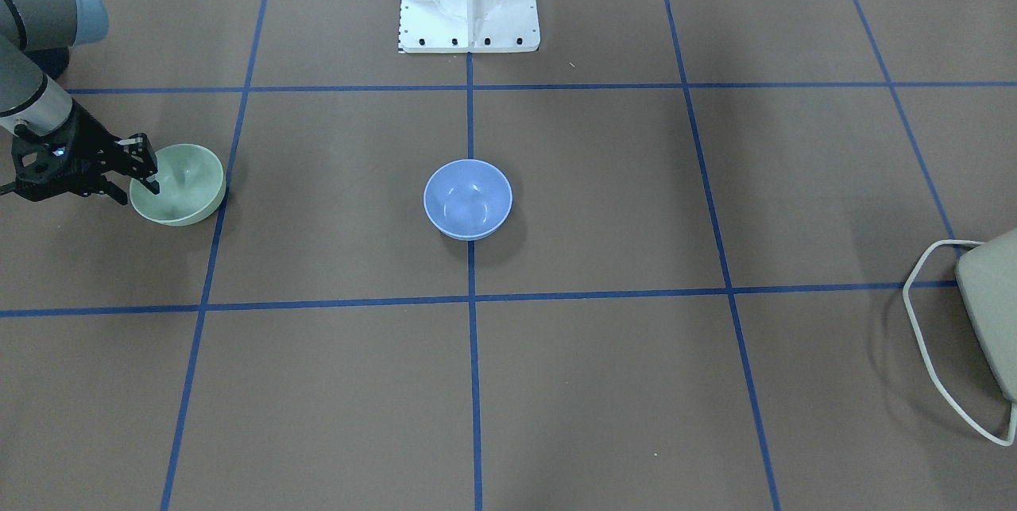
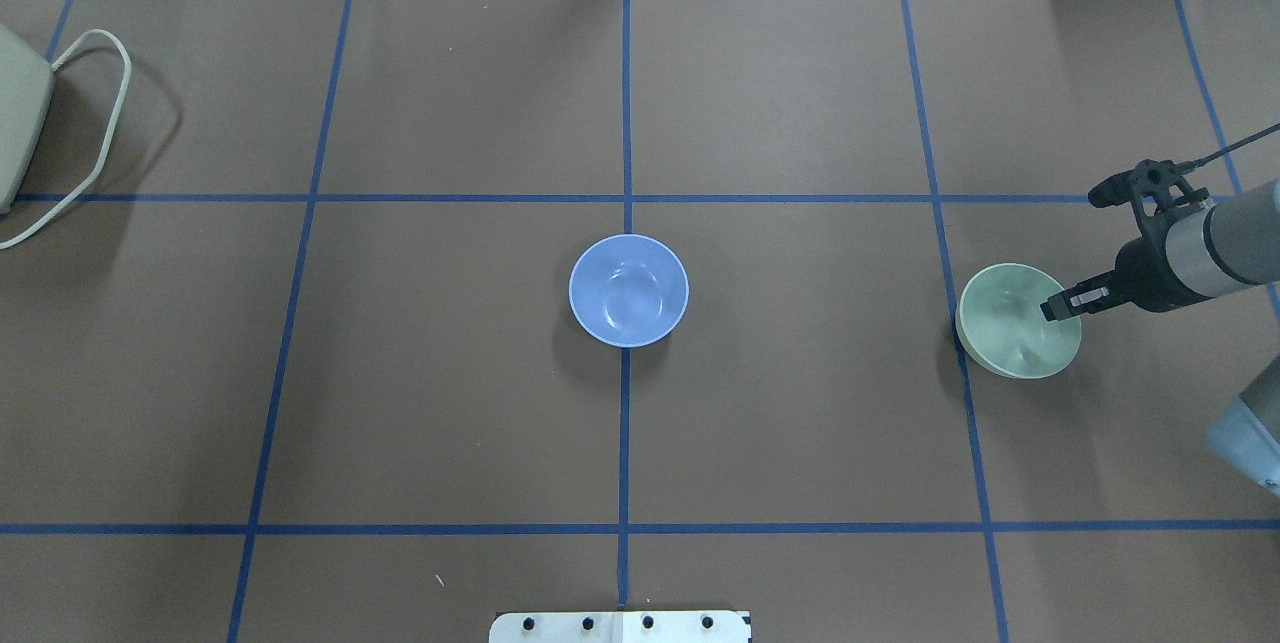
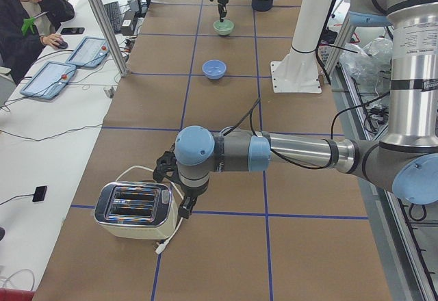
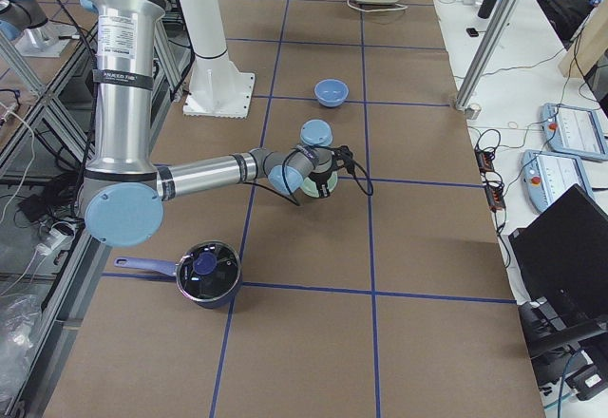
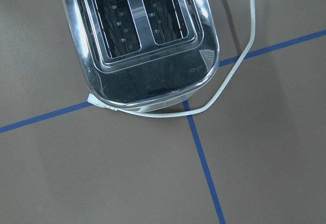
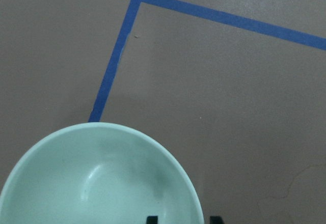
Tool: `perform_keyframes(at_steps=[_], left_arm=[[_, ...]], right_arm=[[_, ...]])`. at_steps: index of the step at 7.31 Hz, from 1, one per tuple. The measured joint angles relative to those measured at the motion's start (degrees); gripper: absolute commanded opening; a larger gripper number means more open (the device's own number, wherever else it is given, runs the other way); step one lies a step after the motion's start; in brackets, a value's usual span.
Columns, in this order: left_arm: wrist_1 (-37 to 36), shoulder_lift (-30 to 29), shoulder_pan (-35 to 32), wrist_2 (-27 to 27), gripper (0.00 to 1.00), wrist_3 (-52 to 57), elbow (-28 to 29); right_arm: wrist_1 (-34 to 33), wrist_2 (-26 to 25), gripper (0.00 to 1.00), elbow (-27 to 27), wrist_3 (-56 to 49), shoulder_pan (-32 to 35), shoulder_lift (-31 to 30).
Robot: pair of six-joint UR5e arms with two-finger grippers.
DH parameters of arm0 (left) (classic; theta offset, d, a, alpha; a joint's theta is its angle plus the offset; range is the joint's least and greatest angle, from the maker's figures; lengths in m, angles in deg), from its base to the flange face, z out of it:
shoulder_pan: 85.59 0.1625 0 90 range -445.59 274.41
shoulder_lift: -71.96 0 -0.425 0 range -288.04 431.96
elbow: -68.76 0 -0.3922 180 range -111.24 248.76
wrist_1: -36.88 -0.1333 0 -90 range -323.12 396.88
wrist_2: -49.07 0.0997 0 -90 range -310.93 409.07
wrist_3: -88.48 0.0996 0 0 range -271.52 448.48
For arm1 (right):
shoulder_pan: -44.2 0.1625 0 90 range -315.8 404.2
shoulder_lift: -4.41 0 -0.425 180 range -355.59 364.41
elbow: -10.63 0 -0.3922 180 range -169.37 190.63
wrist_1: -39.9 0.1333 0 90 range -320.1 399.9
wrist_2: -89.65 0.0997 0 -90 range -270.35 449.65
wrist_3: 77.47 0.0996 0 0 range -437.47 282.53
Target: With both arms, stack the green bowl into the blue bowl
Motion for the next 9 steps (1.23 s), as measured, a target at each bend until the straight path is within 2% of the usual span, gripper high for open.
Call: perform_keyframes(at_steps=[4, 5, 7, 9], left_arm=[[0.0, -0.1, 0.1, -0.1, 0.98, 0.0, -0.2], [0.0, -0.1, 0.1, -0.1, 0.98, 0.0, -0.2], [0.2, -0.3, 0.3, -0.2, 0.98, -2.5, -0.2], [3.7, 0.1, 0.7, -0.1, 0.98, -10.1, -0.1]], right_arm=[[-0.3, 0.0, 0.00, -1.3, 0.7, 2.2, 1.6], [-0.4, 0.2, 0.00, -1.6, 4.5, 3.0, 5.0], [-1.5, 0.1, 0.00, -1.7, 18.5, 2.1, 14.4], [-10.4, -1.6, 0.00, -2.3, 27.4, -1.9, 24.9]])
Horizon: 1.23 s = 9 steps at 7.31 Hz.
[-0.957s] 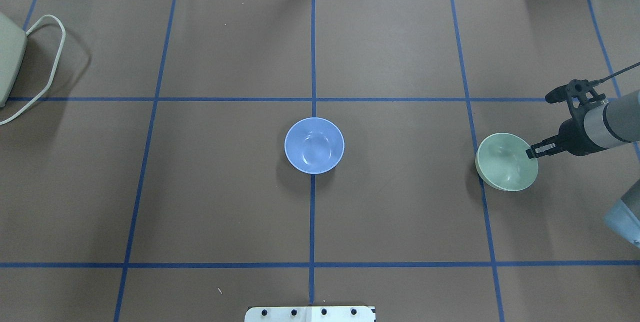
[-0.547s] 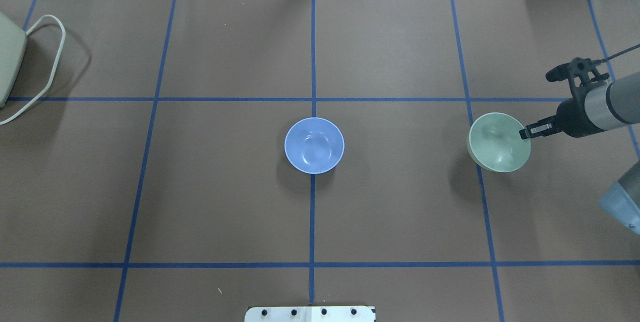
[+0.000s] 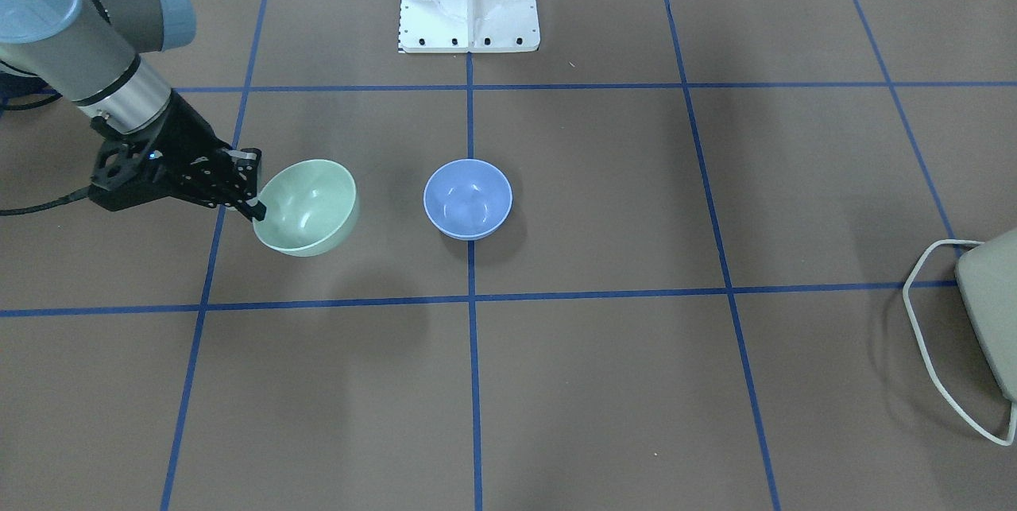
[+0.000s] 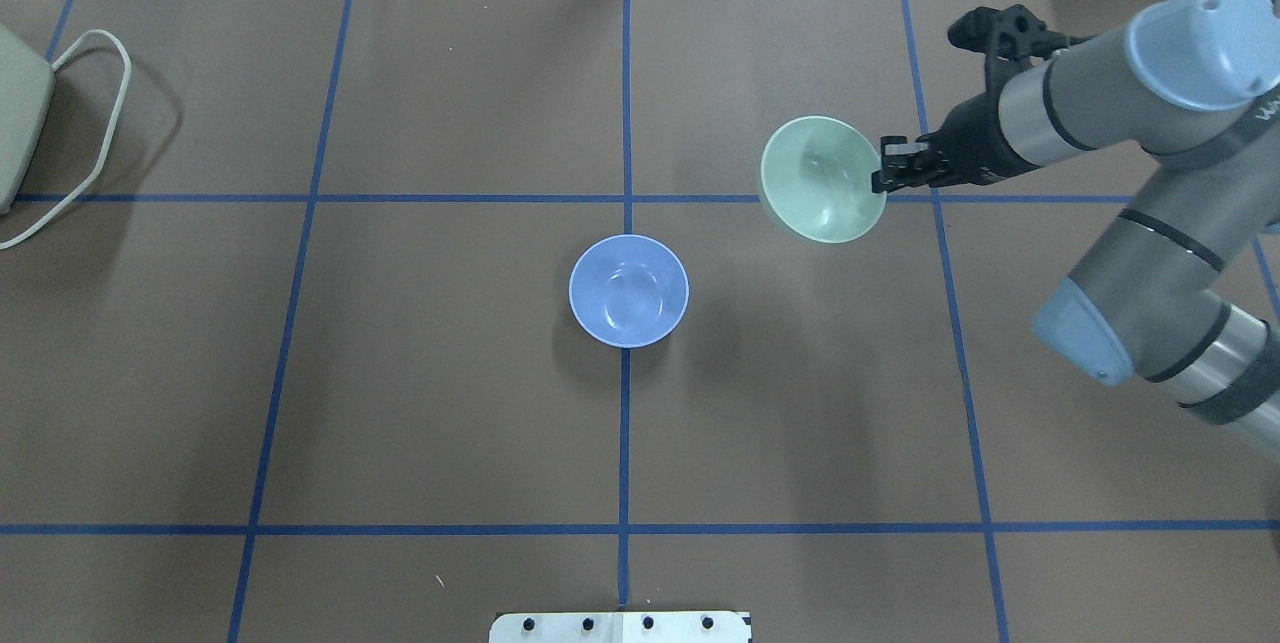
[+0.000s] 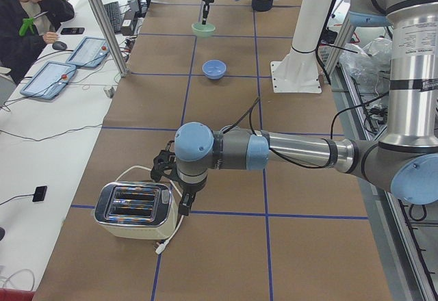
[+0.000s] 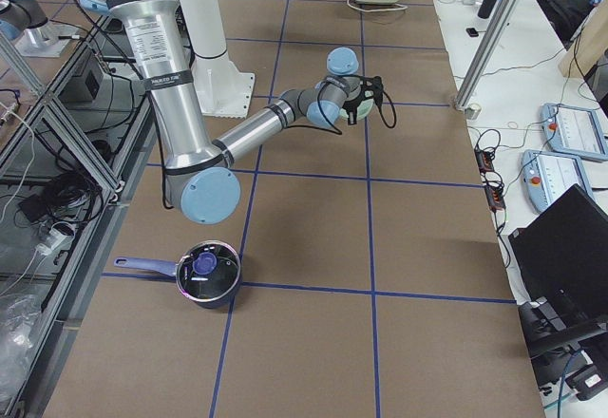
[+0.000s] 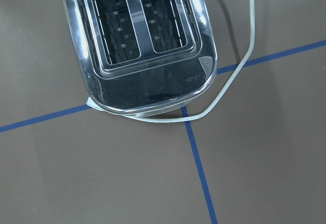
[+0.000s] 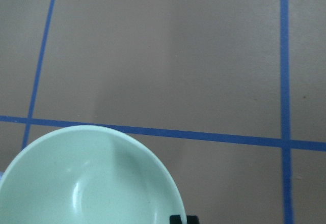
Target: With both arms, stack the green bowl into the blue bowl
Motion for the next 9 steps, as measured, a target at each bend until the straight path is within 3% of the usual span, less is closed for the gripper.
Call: perform_keyframes(at_steps=[2, 4, 6, 9], left_arm=[[4.6, 1.5, 0.4, 0.1, 0.98, -3.6, 0.2], [5.9, 2.0, 0.5, 0.1, 0.98, -4.0, 0.3], [6.1, 2.2, 0.6, 0.1, 0.98, -4.1, 0.3], [6.1, 2.3, 0.6, 0.1, 0.98, -4.0, 0.4]], right_arm=[[-10.4, -5.8, 0.00, 0.0, 5.6, -7.0, 8.7], [-16.4, -12.6, 0.00, 1.7, 9.8, -14.4, 14.2], [-18.0, -16.1, 0.00, 5.6, 12.0, -18.2, 17.4], [-18.3, -17.0, 0.00, 7.5, 11.7, -19.0, 17.2]])
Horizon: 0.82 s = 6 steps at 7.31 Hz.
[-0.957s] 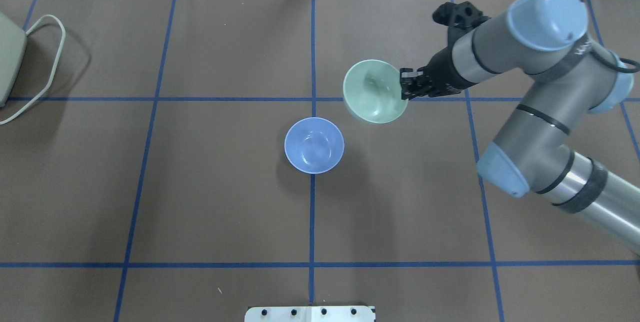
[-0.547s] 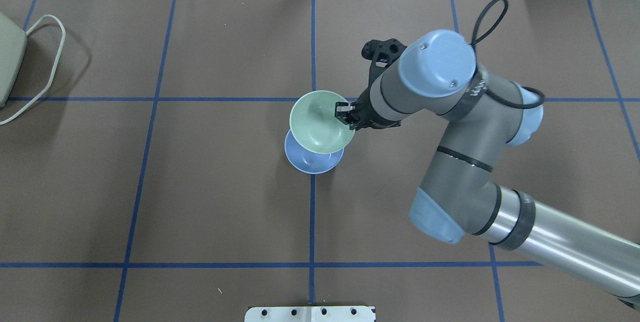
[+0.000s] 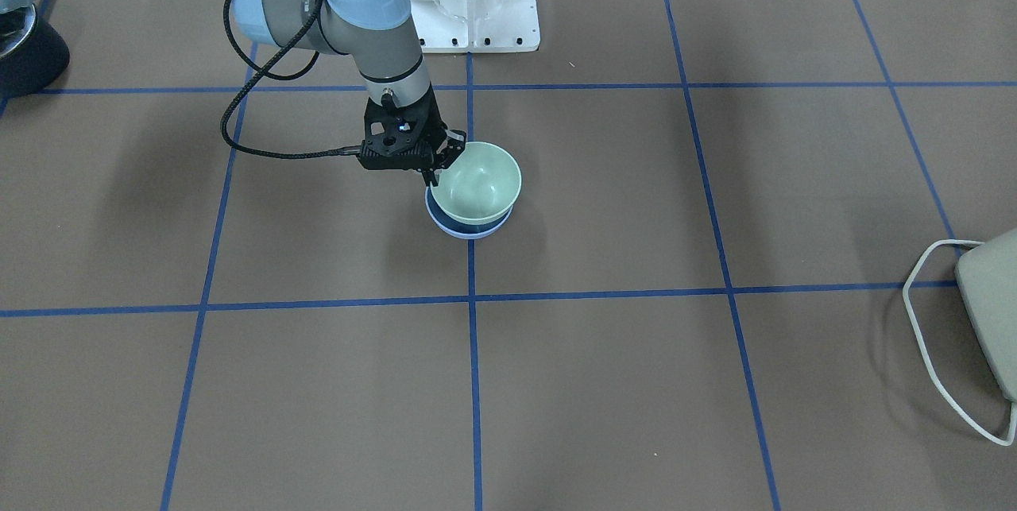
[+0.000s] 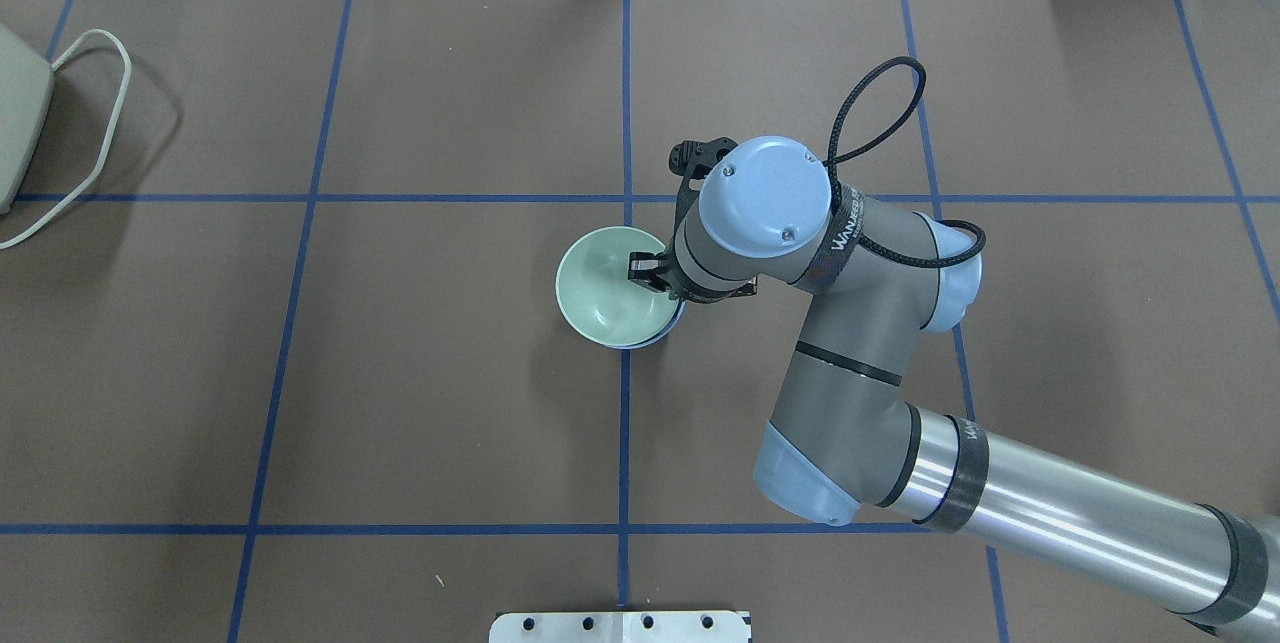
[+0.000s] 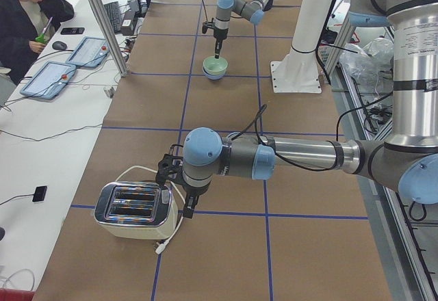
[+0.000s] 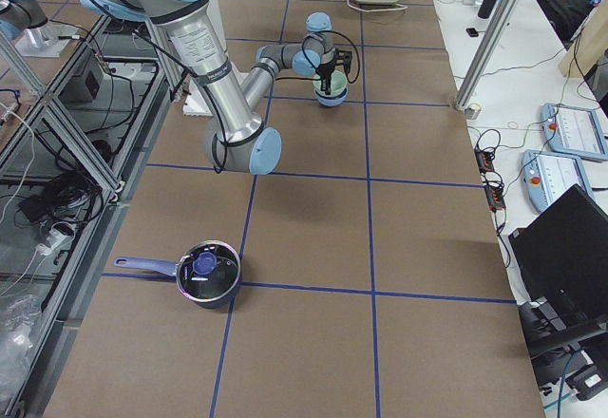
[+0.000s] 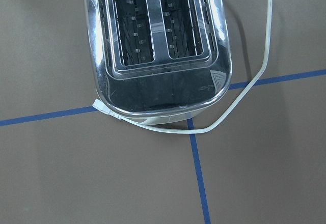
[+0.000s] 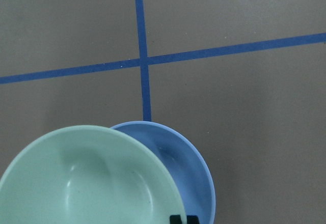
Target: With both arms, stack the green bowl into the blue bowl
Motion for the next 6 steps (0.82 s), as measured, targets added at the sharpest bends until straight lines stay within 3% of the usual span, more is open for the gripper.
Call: perform_keyframes(at_steps=[4, 5, 6], left_arm=[[0.0, 0.0, 0.0, 0.0, 0.98, 0.1, 0.0], [0.0, 0.0, 0.0, 0.0, 0.98, 0.1, -0.1], [0.0, 0.0, 0.0, 0.0, 0.98, 0.1, -0.1]], right_arm=[[0.1, 0.0, 0.00, 1.0, -0.3, 0.0, -0.5], [0.3, -0.1, 0.45, 1.1, -0.3, 0.0, -0.4], [0.6, -0.1, 0.99, 1.1, -0.1, 0.0, -0.4]])
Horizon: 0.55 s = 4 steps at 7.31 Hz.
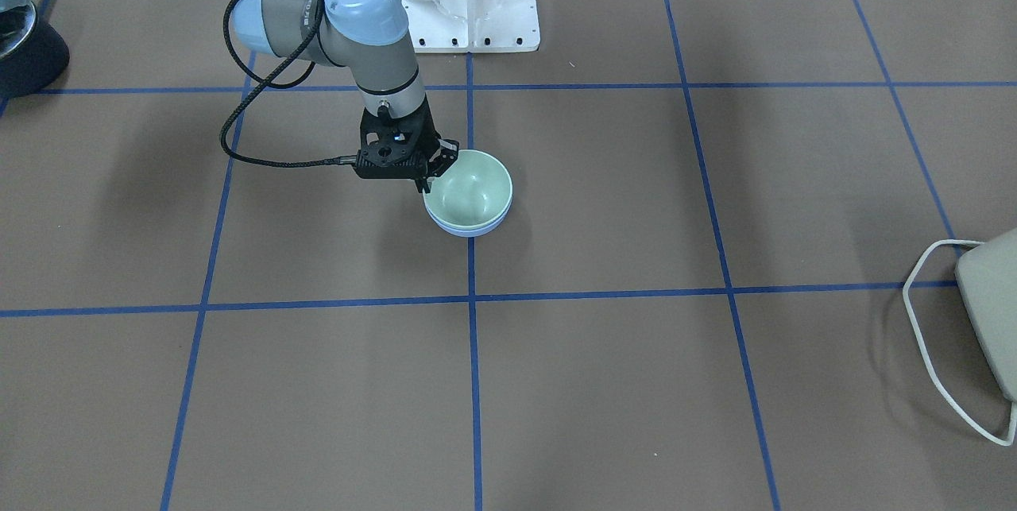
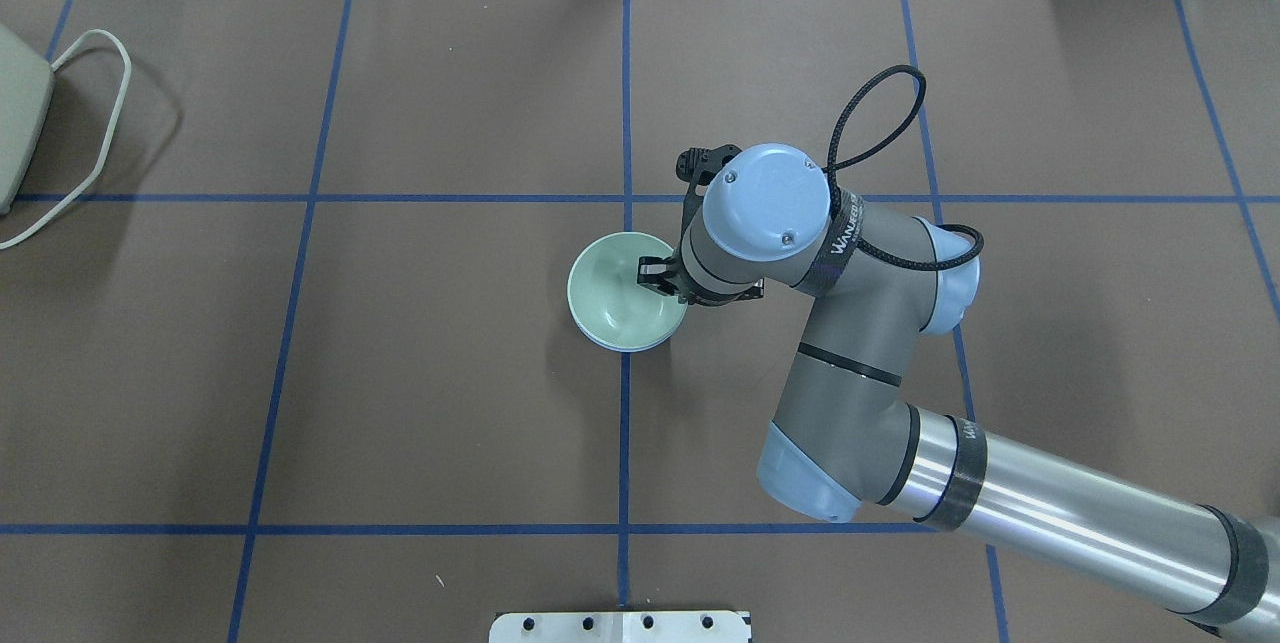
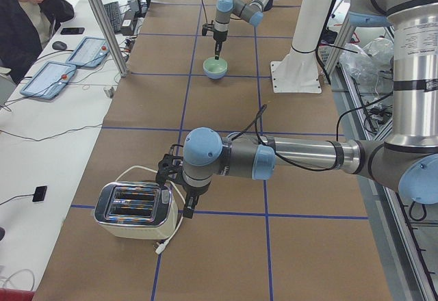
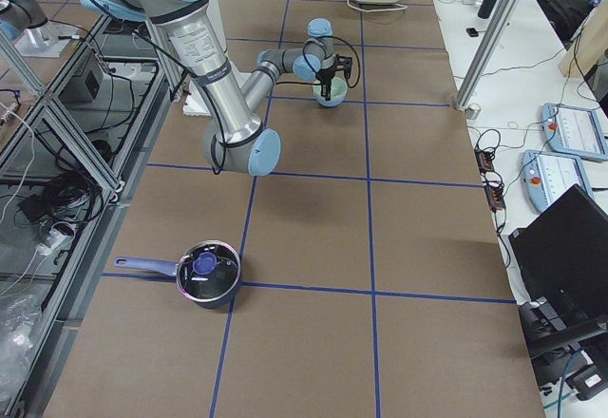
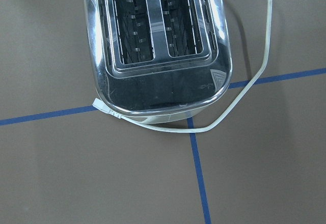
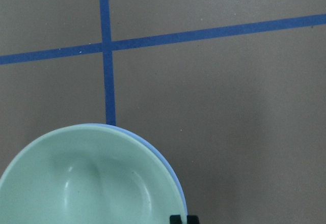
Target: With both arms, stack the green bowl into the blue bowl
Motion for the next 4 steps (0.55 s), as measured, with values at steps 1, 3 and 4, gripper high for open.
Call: perform_keyframes(at_steps=[1, 3, 4], left_arm=[[0.0, 0.0, 0.0, 0.0, 0.98, 0.0, 0.0], [-0.1, 0.0, 0.1, 0.0, 0.98, -0.1, 0.1], [-0.2, 0.0, 0.4, 0.1, 0.98, -0.8, 0.1]], right_arm=[[0.2, -0.7, 1.00, -0.1, 0.1, 0.0, 0.1], [0.2, -2.3, 1.00, -0.9, -0.8, 1.6, 0.3], [-0.1, -0.9, 1.00, -1.6, -2.7, 4.6, 0.1]])
